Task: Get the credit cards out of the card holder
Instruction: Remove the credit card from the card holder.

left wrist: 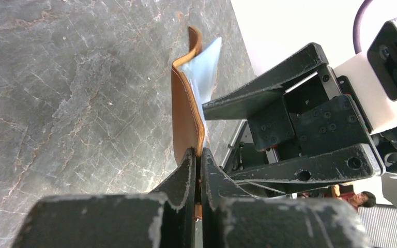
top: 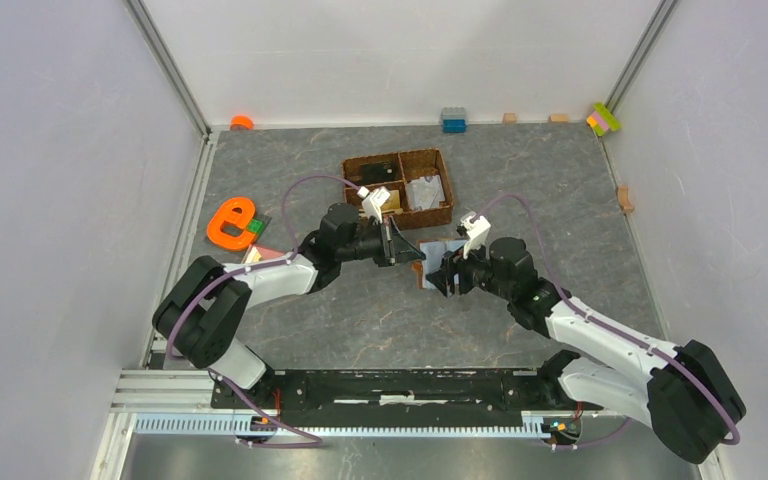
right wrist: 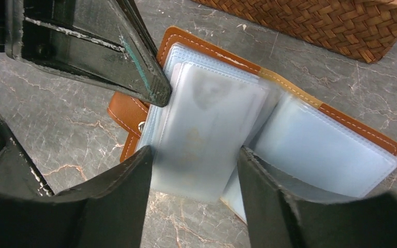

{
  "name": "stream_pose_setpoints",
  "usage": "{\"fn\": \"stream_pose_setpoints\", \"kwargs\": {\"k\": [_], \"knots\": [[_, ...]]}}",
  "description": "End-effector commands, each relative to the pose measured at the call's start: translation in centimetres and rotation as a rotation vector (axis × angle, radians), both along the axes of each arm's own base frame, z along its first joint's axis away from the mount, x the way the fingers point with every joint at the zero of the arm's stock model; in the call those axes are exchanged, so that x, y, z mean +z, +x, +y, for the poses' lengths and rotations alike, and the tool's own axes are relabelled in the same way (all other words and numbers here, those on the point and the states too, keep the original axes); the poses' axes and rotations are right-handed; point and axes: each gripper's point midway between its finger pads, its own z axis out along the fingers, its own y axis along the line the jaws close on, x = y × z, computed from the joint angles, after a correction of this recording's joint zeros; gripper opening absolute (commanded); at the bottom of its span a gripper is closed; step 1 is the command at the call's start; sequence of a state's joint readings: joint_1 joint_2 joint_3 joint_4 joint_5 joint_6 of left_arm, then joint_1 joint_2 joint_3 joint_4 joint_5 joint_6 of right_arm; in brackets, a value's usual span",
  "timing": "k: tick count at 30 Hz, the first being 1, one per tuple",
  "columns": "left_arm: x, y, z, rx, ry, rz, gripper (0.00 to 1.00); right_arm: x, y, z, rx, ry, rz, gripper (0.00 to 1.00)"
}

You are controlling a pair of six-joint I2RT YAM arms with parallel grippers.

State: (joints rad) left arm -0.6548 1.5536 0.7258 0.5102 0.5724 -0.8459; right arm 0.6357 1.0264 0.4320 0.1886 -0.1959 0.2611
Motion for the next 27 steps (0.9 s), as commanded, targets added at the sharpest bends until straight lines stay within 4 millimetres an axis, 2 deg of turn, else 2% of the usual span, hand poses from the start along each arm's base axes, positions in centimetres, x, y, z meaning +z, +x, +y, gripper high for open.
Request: {"fn": "stream_pose_setpoints", "kwargs": {"k": [1, 3, 7, 9, 11, 14, 17, 21, 25, 27], "knots": [[2.7, -0.1, -0.2, -0.016, -0.066, -0.089, 0.02, 0.7, 1.6, -0.9, -0.076, -0.055, -0.030, 0.59], [2.8, -0.1, -0.2, -0.017, -0.067, -0.090, 0.02, 0.7, 2.0, -1.5, -0.118, -0.067, -0.037, 0.49], [2.6, -0.1, -0.2, -0.016, -0.065, -0.086, 0.02, 0.5, 2.9, -3.1, -0.228, -0.096, -0.035, 0.37], [2.6, 0.0, -0.2, -0.014, -0.066, -0.087, 0.02, 0.5, 3.2, -3.8, -0.273, -0.107, -0.034, 0.35], [2.6, 0.0, -0.2, -0.011, -0.064, -0.086, 0.02, 0.6, 3.3, -4.3, -0.306, -0.109, -0.035, 0.40], [2.5, 0.2, -0.1, 0.000, -0.055, -0.087, 0.02, 1.1, 3.7, -5.8, -0.394, -0.121, -0.051, 0.63], [2.3, 0.4, 0.2, 0.014, -0.045, -0.085, 0.02, 2.0, 3.7, -6.8, -0.436, -0.109, -0.084, 0.71], [2.3, 0.6, 0.5, 0.031, -0.043, -0.089, 0.02, 3.1, 3.7, -7.5, -0.468, -0.086, -0.121, 0.72], [2.5, 0.6, 0.8, 0.044, -0.048, -0.101, 0.02, 3.9, 3.8, -10.0, -0.606, -0.083, -0.148, 0.70], [2.5, 0.6, 0.9, 0.049, -0.048, -0.103, 0.02, 4.8, 3.6, -10.3, -0.619, -0.044, -0.173, 0.67]]}}
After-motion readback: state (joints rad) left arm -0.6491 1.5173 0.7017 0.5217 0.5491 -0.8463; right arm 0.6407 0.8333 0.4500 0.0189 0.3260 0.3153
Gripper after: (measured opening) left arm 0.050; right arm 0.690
